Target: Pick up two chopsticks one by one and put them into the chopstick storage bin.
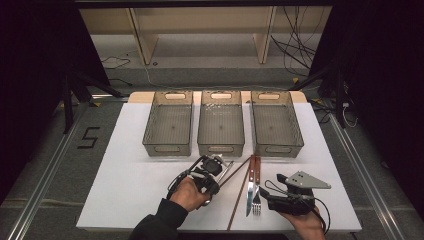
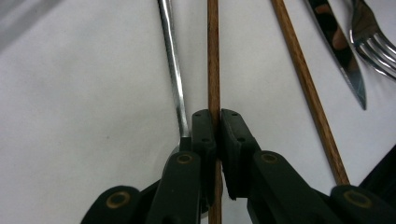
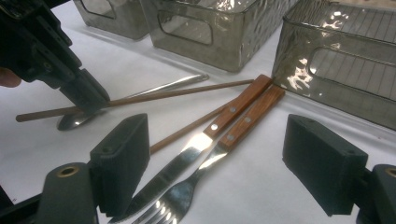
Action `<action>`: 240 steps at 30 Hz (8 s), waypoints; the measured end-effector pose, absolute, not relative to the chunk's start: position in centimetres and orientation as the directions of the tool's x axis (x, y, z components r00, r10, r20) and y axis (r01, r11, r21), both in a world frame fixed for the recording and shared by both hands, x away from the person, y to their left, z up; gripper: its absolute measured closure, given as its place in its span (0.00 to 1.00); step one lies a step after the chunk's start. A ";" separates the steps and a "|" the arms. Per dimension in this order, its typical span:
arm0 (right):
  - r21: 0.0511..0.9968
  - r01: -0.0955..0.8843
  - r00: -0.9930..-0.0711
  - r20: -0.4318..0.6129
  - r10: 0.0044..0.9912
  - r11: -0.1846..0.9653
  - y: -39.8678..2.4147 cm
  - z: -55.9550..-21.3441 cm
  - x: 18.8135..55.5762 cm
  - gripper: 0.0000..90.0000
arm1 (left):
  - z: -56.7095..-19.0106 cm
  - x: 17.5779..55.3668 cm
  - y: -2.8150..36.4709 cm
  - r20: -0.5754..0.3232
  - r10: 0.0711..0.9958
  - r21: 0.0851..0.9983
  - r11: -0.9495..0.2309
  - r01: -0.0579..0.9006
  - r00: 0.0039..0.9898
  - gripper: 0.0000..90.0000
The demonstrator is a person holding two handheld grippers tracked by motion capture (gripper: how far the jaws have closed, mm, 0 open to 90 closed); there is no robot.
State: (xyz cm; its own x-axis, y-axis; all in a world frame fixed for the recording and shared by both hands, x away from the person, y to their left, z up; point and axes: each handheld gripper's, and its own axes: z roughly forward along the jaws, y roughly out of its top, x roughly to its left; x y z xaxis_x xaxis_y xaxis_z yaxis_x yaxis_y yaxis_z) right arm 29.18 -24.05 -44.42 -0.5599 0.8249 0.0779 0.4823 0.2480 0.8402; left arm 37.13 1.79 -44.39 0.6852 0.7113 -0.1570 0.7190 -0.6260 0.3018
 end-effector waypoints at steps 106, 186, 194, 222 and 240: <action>0.865 0.453 -0.576 0.100 0.811 0.215 -24.4 -44.0 29.0 0.24 | -40.2 54.0 19.4 -0.073 0.932 0.493 -0.276 0.825 0.355 0.72; 0.663 0.498 -0.760 0.021 0.650 0.560 -17.0 -48.1 31.9 1.00 | -43.1 31.9 14.4 -0.172 0.782 0.747 -0.292 0.597 0.599 0.20; 0.652 0.485 -0.775 0.012 0.631 0.583 -15.6 -48.4 32.7 1.00 | -43.4 31.9 14.6 -0.162 0.787 0.743 -0.300 0.598 0.596 0.20; 0.751 0.559 -0.610 0.086 0.787 0.351 -20.0 -44.3 32.6 0.36 | -43.3 31.1 7.9 -0.159 0.733 0.654 -0.423 0.627 0.661 0.30; 0.798 0.550 -0.571 0.144 0.808 0.247 -23.7 -43.7 29.4 0.28 | -44.9 34.3 0.8 -0.132 0.692 0.495 -0.574 0.652 0.710 0.37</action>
State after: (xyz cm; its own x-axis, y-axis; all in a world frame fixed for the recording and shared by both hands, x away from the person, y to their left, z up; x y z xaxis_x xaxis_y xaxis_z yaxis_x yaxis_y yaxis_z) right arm 29.37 -23.71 -43.74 -0.5713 0.8079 0.1444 0.5505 0.2467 0.7976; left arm 34.27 0.80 -44.94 0.7097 0.6920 -0.1322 0.6522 -0.5745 0.4946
